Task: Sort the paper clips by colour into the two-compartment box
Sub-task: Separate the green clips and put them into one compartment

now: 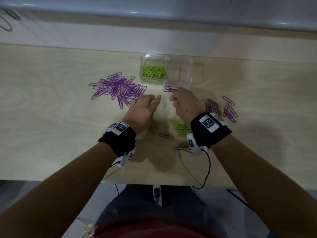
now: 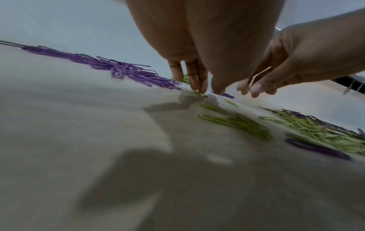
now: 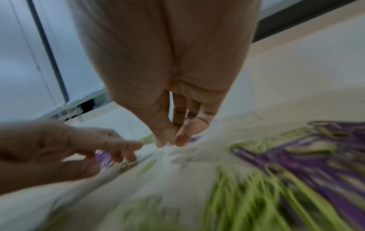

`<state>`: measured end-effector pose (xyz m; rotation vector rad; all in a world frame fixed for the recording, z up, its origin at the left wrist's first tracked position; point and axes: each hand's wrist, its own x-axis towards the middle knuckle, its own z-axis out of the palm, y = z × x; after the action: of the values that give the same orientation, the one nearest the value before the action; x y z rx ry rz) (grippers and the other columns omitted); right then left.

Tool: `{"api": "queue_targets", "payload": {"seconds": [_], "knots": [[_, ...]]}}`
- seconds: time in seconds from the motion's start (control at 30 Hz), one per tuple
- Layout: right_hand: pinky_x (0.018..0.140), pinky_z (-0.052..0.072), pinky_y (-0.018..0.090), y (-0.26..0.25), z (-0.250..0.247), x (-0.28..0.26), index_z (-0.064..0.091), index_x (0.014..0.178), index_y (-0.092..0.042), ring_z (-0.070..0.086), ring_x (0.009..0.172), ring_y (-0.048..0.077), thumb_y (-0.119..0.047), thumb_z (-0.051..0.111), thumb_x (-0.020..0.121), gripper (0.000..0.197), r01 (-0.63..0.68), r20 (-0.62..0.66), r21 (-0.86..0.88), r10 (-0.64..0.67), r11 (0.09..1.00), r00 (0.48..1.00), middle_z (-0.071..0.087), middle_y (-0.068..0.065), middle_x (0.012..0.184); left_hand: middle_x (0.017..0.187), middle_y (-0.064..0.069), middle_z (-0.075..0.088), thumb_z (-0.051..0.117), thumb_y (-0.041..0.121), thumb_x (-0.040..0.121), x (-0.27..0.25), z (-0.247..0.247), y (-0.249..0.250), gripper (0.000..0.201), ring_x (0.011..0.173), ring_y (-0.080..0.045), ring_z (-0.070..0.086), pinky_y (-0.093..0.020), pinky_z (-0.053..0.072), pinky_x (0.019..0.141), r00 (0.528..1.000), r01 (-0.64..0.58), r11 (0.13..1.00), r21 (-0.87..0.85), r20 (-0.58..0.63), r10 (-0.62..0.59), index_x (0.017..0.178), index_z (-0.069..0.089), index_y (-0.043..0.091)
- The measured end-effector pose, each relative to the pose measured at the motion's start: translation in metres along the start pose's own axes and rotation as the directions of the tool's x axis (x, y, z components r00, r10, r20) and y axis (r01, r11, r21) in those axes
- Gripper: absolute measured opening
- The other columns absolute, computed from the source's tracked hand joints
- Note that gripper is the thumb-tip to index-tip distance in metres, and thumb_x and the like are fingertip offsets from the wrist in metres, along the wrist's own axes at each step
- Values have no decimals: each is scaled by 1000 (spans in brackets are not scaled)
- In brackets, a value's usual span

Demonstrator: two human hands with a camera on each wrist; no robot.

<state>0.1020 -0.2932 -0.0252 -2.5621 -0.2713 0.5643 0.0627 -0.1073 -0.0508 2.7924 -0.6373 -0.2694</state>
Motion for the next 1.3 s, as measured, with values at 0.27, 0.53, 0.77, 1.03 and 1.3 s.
{"api": "queue_targets", "payload": {"seconds": [0.27, 0.53, 0.77, 1.03, 1.3], "knots": [[75, 50, 42, 10, 44, -43, 62, 107, -5, 49, 100, 30, 8, 55, 76, 34, 368, 118, -162, -352, 916, 928, 54, 9, 113, 128, -19, 55, 33, 23, 86, -44, 21, 8, 54, 115, -34, 54, -41, 45, 93, 993, -104, 991, -80, 43, 108, 135, 44, 3], [73, 50, 36, 53, 5, -92, 69, 91, -9, 54, 83, 22, -9, 64, 82, 10, 262, 26, -39, -261, 964, 965, 59, 5, 90, 103, -9, 59, 46, 32, 79, -59, 29, 27, 33, 97, -26, 43, -36, 40, 75, 963, -260, 966, -4, -68, 259, 100, 64, 14], [57, 40, 30, 43, 32, -125, 66, 73, -14, 54, 69, 22, -26, 71, 77, 13, 280, 61, -40, -277, 959, 959, 55, 2, 74, 91, -9, 57, 65, 27, 74, -45, 39, 46, 17, 89, -26, 39, -37, 41, 69, 998, -58, 998, -30, 15, 59, 83, 59, 14], [63, 44, 39, 16, 60, -119, 60, 77, -7, 55, 82, 35, -7, 66, 71, 9, 119, 105, -176, -102, 977, 989, 53, 15, 89, 92, -11, 59, 40, 18, 79, -44, 30, 50, 19, 88, -29, 46, -36, 46, 68, 976, -215, 961, 174, 64, 207, 87, 55, 9], [64, 37, 19, 16, 30, -97, 59, 74, -10, 49, 67, 9, -7, 72, 73, 14, 55, -18, 379, -52, 924, 998, 54, -6, 72, 81, -14, 60, 33, 11, 73, -47, 28, 63, 23, 74, -30, 58, -33, 46, 63, 977, -207, 961, 185, 93, 192, 83, 53, 5]]}}
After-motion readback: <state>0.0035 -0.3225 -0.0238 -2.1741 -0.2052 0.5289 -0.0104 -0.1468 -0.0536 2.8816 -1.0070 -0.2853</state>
